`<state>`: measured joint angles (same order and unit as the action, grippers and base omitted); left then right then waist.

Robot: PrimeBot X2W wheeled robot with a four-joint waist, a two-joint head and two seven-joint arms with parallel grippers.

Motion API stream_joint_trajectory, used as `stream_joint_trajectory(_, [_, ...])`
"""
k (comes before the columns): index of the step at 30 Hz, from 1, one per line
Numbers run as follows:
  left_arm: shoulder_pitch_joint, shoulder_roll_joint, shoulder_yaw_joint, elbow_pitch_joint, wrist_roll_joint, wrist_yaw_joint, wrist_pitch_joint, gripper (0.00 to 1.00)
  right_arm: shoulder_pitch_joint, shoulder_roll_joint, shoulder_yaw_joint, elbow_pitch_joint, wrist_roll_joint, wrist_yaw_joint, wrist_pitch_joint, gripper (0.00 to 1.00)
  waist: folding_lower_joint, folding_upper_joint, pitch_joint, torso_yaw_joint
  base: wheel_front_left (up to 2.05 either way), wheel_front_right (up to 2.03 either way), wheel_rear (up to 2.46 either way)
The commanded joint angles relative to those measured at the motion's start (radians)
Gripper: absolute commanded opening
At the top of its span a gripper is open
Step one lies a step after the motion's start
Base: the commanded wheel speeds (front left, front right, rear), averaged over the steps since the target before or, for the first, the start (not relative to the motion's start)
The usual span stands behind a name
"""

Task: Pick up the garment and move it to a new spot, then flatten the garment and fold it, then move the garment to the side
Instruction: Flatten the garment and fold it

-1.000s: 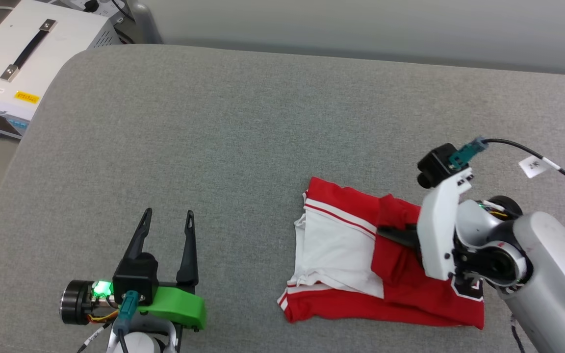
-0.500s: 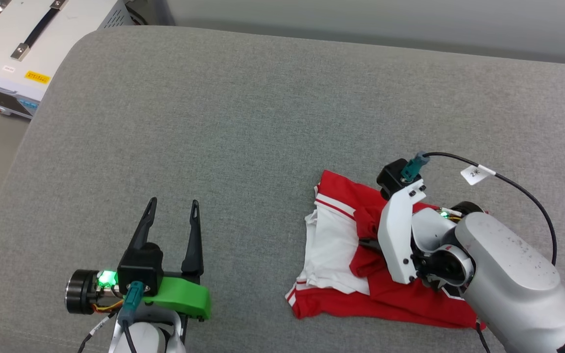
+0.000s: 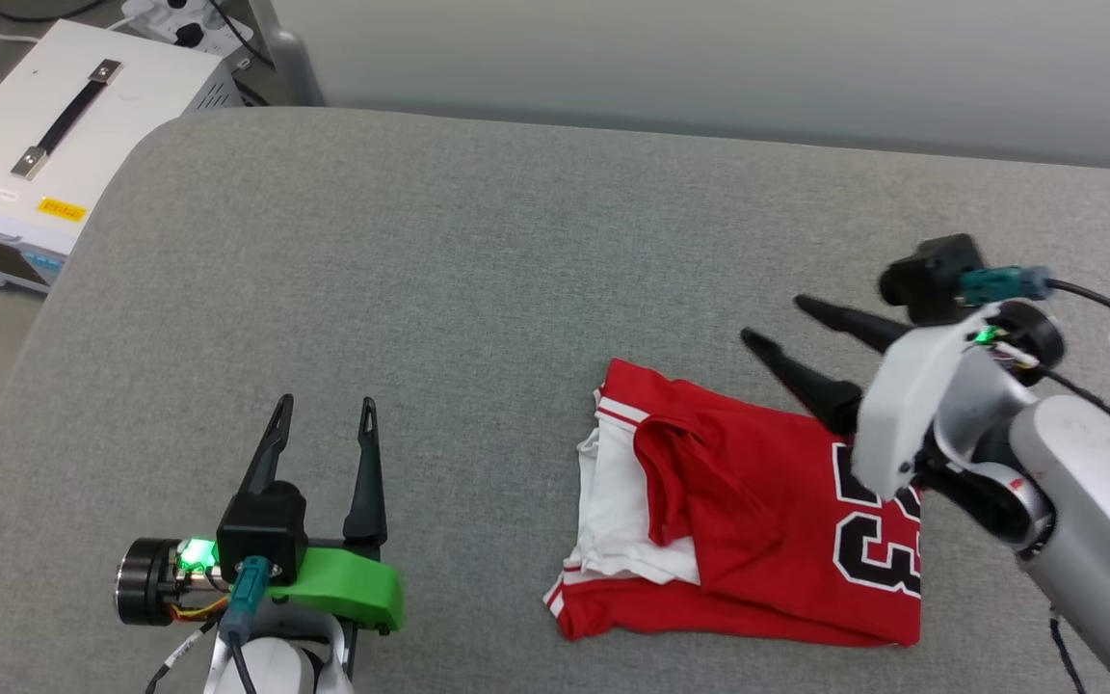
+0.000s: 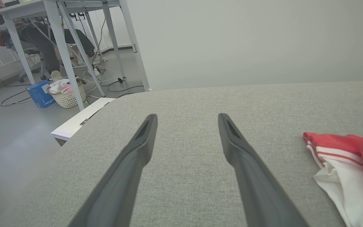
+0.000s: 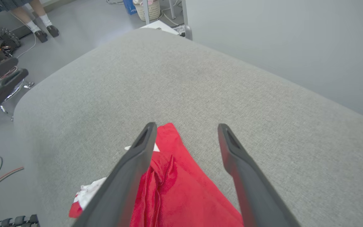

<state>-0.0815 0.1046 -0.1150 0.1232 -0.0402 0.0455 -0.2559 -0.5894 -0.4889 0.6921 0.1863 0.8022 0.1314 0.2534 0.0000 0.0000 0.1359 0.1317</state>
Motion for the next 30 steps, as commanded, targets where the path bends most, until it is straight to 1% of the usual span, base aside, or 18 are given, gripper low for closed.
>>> stream_joint_trajectory(1, [0.014,0.001,0.005,-0.003,0.006,0.000,-0.006,1.00,0.030,-0.018,-0.035,-0.005,-0.032,-0.001,-0.055,1.00,0.0000,0.0000,-0.022,-0.024,0.00,0.00,0.00])
stream_joint_trajectory(3, [0.018,0.001,0.007,-0.006,0.006,0.000,-0.006,1.00,0.058,-0.026,-0.097,-0.006,-0.081,-0.001,-0.140,1.00,0.0000,0.0000,-0.031,-0.036,0.00,0.00,0.00])
stream_joint_trajectory(6, [0.027,0.000,0.010,-0.010,0.006,0.001,-0.006,1.00,0.108,-0.014,-0.190,0.000,-0.163,-0.001,-0.255,1.00,0.0000,0.0000,-0.044,-0.052,0.00,0.00,0.00])
stream_joint_trajectory(8, [0.035,0.000,0.012,-0.013,0.006,0.001,-0.006,1.00,0.147,0.007,-0.266,0.009,-0.230,-0.001,-0.331,1.00,0.0000,0.0000,-0.052,-0.062,0.00,0.00,0.00])
stream_joint_trajectory(12, [0.048,0.000,0.010,-0.021,0.008,-0.001,-0.006,1.00,0.242,0.078,-0.428,0.024,-0.368,-0.001,-0.453,1.00,0.0000,0.0000,-0.066,-0.077,0.00,0.00,0.00])
stream_joint_trajectory(16, [0.059,0.002,0.010,-0.029,0.009,-0.001,-0.006,1.00,0.337,0.173,-0.566,-0.001,-0.462,-0.001,-0.499,1.00,0.0000,0.0000,-0.078,-0.085,0.00,0.00,0.00])
stream_joint_trajectory(18, [0.065,0.002,0.010,-0.033,0.009,-0.002,-0.006,1.00,0.385,0.217,-0.616,-0.026,-0.495,-0.001,-0.507,1.00,0.0000,0.0000,-0.085,-0.088,0.00,0.00,0.00])
stream_joint_trajectory(22, [0.077,0.004,0.010,-0.040,0.009,-0.003,-0.006,1.00,0.472,0.279,-0.672,-0.079,-0.557,-0.001,-0.514,1.00,0.0000,0.0000,-0.095,-0.094,0.00,0.00,0.00])
stream_joint_trajectory(26, [0.090,0.007,0.008,-0.043,0.009,-0.005,-0.006,1.00,0.547,0.331,-0.702,-0.132,-0.581,-0.001,-0.515,1.00,0.0000,0.0000,-0.106,-0.097,0.00,0.00,0.00])
stream_joint_trajectory(30, [0.104,0.009,0.005,-0.045,0.007,-0.010,-0.006,1.00,0.612,0.367,-0.724,-0.158,-0.586,-0.001,-0.515,1.00,0.0000,0.0000,-0.117,-0.098,0.00,0.00,0.00])
